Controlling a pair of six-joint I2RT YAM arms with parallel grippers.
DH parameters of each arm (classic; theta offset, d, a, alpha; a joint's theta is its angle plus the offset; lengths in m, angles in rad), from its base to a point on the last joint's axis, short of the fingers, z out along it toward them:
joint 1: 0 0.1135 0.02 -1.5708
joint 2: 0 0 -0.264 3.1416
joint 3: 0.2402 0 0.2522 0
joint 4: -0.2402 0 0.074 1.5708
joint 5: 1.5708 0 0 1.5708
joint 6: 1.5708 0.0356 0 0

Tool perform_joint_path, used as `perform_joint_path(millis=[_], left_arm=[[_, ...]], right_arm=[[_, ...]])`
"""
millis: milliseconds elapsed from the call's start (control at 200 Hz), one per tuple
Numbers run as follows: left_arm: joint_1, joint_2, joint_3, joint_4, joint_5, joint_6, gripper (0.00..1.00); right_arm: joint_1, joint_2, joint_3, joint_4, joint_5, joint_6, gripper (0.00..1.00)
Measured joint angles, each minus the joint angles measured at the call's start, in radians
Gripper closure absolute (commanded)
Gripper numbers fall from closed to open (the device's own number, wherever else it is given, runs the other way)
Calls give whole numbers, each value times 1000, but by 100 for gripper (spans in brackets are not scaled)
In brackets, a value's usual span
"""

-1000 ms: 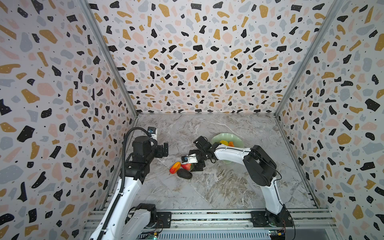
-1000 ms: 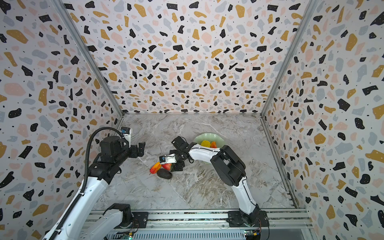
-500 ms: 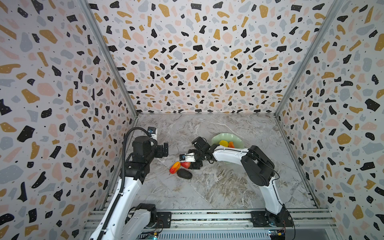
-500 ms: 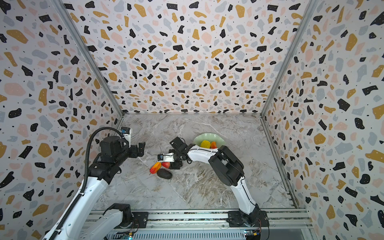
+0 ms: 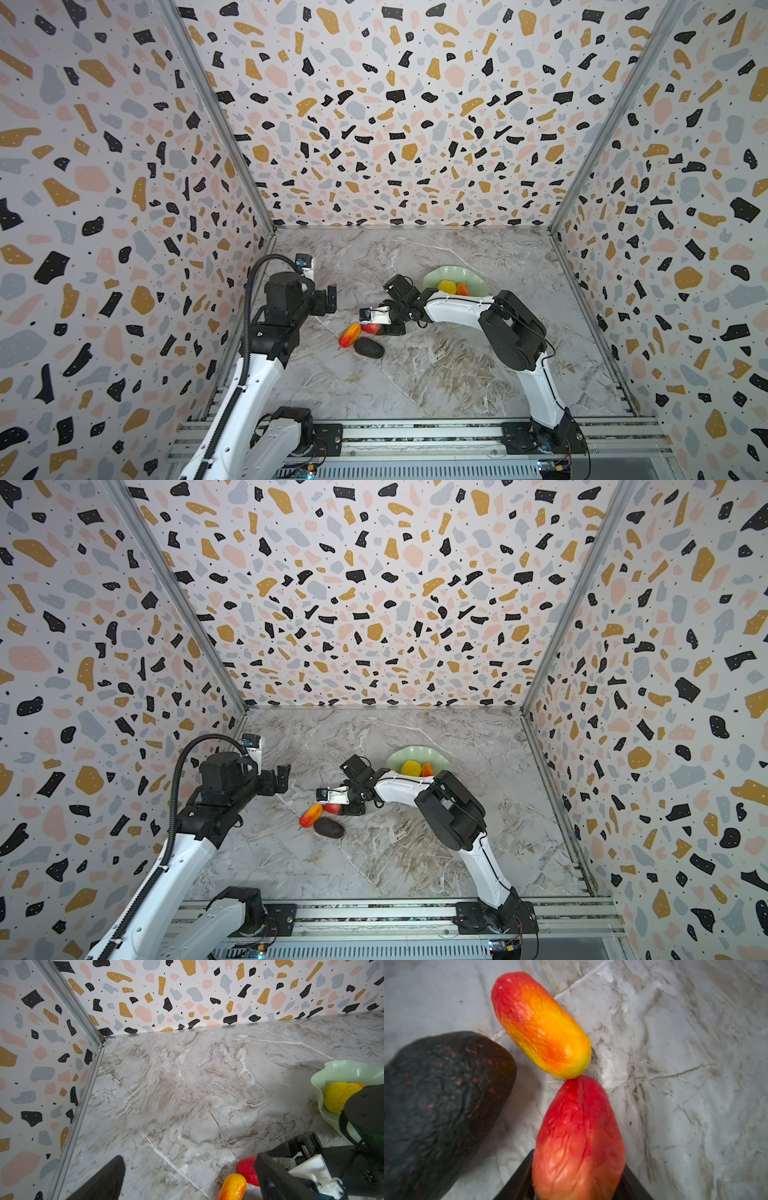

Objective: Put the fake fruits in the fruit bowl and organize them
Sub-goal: 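Lower the right gripper and close it on the red strawberry, then carry the strawberry into the green bowl and open the right gripper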

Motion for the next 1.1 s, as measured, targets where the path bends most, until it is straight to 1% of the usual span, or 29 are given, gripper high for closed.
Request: perform_joint_path(millis=[40, 110, 175, 225, 481, 566, 646, 781, 881, 1016, 1101], left_arm=[[0, 0, 0, 0, 0, 0, 0], [0, 0, 0, 0, 0, 0, 0], [0, -1, 0, 0, 0, 0, 1], [0, -1, 0, 0, 0, 0, 1], [0, -5, 0, 0, 0, 0, 1], [0, -5, 0, 0, 0, 0, 0], [0, -5, 0, 0, 0, 0, 0], [0, -5, 0, 0, 0, 0, 0], [0, -5, 0, 0, 0, 0, 0], [0, -5, 0, 0, 0, 0, 0], [0, -5, 0, 0, 0, 0, 0]], right_arm=[[0, 0, 0, 0, 0, 0, 52], [0, 0, 0, -2, 0, 1, 60], [0, 0, 0, -5, -2, 3, 62], [0, 0, 0, -8, -2, 3, 65], [-8, -10, 0, -34, 1, 3, 72], [-13, -31, -13, -42, 4, 3, 72], [-25, -84, -55, -41, 2, 3, 72], [-61, -222, -158, -31, 5, 10, 72], [-89, -323, -224, -24, 30, 27, 73], [-142, -433, -293, -24, 99, 113, 74], [-185, -502, -342, -22, 173, 185, 73]])
